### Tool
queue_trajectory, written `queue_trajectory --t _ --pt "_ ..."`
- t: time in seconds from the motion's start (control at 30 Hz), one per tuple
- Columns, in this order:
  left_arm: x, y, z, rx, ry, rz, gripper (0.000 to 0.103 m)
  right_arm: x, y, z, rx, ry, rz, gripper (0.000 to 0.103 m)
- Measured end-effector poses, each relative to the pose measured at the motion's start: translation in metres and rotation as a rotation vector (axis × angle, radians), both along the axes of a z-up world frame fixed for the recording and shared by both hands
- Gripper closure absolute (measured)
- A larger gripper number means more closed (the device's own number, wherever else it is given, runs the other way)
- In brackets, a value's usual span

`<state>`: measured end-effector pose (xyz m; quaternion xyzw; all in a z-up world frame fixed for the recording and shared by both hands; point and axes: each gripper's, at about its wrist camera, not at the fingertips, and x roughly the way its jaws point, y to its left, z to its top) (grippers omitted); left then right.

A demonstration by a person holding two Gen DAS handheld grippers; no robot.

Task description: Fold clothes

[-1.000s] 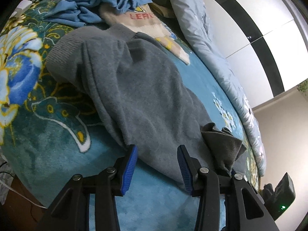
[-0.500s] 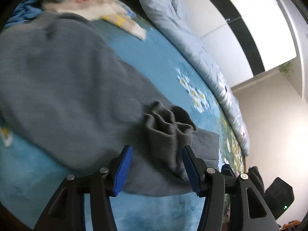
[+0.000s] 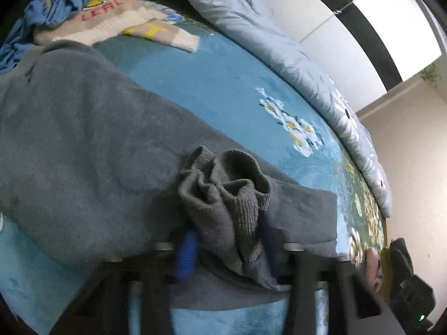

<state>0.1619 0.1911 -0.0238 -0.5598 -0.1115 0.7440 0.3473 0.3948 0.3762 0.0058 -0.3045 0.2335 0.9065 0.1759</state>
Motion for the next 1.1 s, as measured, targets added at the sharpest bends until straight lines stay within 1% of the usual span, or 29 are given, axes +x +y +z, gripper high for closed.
queue_trajectory --t 0.03,0.1,0.23,0.53,0.6,0.73,0.87,0.9,0.97,1.03,1.1 --pt "0.0 -0.002 0.004 0.015 0.018 -0.007 0.082 0.002 0.001 0.0 -0.001 0.003 -0.002 0.063" --pt "0.0 -0.006 0.014 0.048 0.058 -0.023 0.083 0.004 0.003 0.001 -0.002 0.007 -0.011 0.063" --pt "0.013 -0.018 0.052 0.188 0.241 -0.065 0.084 0.007 0.007 0.0 -0.01 0.005 -0.027 0.063" --pt "-0.019 -0.053 -0.03 0.161 -0.043 0.059 0.082 -0.001 0.005 -0.025 -0.076 -0.076 0.009 0.063" --pt "-0.019 -0.053 -0.033 0.143 -0.039 0.058 0.08 -0.002 0.006 -0.029 -0.09 -0.093 0.009 0.063" --pt "-0.019 -0.065 -0.031 0.16 -0.05 0.064 0.075 -0.003 0.006 -0.033 -0.098 -0.111 0.005 0.063" --pt "-0.019 -0.078 -0.028 0.177 -0.061 0.07 0.065 -0.003 0.004 -0.033 -0.089 -0.12 0.006 0.063" --pt "-0.019 -0.085 -0.022 0.187 -0.045 0.086 0.063 -0.003 0.004 -0.033 -0.09 -0.121 0.004 0.063" --pt "-0.02 -0.109 -0.007 0.211 0.015 0.15 0.055 -0.004 0.004 -0.033 -0.084 -0.125 0.003 0.063" --pt "-0.021 -0.137 0.008 0.2 0.095 0.255 0.047 -0.005 0.003 -0.034 -0.079 -0.128 0.002 0.063" --pt "-0.023 -0.166 0.02 0.167 0.165 0.391 0.043 -0.006 0.003 -0.034 -0.076 -0.13 0.001 0.062"
